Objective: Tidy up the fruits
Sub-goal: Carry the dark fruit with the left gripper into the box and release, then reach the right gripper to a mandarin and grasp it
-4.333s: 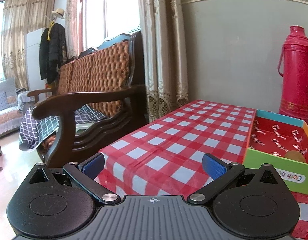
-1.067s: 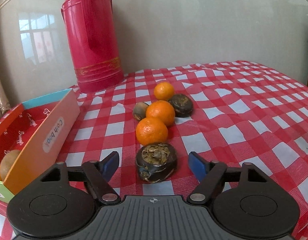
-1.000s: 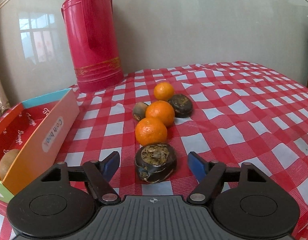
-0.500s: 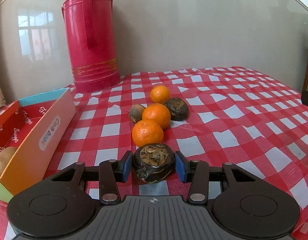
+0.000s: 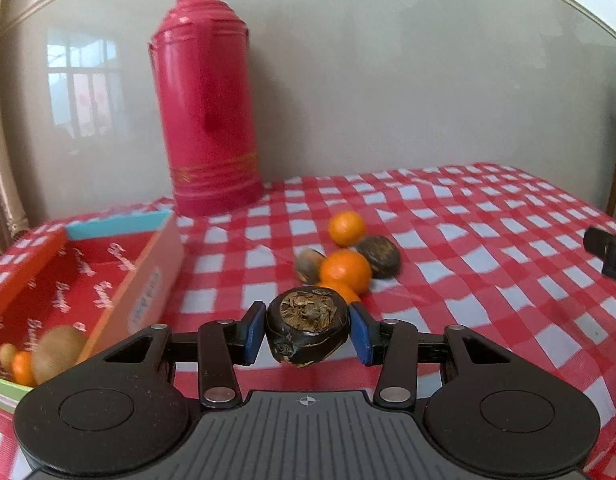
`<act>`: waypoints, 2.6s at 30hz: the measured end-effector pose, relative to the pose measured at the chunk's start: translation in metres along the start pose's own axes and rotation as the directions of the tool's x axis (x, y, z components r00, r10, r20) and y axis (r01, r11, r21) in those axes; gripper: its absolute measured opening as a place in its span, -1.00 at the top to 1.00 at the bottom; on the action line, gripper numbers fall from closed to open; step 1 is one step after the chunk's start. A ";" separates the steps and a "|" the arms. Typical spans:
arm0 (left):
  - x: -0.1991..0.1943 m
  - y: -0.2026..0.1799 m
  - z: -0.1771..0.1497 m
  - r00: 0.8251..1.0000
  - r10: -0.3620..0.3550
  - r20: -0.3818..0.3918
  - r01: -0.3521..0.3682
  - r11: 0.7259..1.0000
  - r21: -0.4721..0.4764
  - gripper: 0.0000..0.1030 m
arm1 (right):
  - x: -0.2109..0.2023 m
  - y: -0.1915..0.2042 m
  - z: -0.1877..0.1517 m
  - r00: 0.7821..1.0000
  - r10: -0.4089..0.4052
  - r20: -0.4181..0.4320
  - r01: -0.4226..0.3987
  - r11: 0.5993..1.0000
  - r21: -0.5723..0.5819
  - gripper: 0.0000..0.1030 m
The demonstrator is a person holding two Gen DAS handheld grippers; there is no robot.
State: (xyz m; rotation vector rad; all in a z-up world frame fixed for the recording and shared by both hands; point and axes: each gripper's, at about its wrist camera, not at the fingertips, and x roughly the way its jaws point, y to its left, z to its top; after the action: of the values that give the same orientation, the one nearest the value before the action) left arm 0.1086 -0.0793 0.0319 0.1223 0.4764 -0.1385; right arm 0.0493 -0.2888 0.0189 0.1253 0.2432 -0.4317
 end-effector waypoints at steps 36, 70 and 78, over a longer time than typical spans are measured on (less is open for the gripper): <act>0.031 0.200 -0.014 0.899 0.399 -0.181 -0.434 0.866 -0.249 0.12 | 0.000 0.106 -0.011 0.954 0.299 -0.005 -0.297 0.947 -0.121 -0.90; -0.095 0.245 -0.067 0.762 0.644 -0.068 -0.635 0.722 -0.274 -0.87 | 0.034 0.166 -0.018 0.856 0.413 -0.310 -0.462 0.881 -0.103 -0.38; -0.104 0.273 -0.080 0.734 0.670 -0.111 -0.660 0.664 -0.351 -0.96 | 0.044 0.180 -0.020 0.848 0.385 -0.363 -0.451 0.885 -0.115 0.00</act>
State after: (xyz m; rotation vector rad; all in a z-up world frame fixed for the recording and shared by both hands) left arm 0.0252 0.2119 0.0330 -0.0839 0.3951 0.6851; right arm 0.1612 -0.1406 0.0006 0.0528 0.5768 0.0601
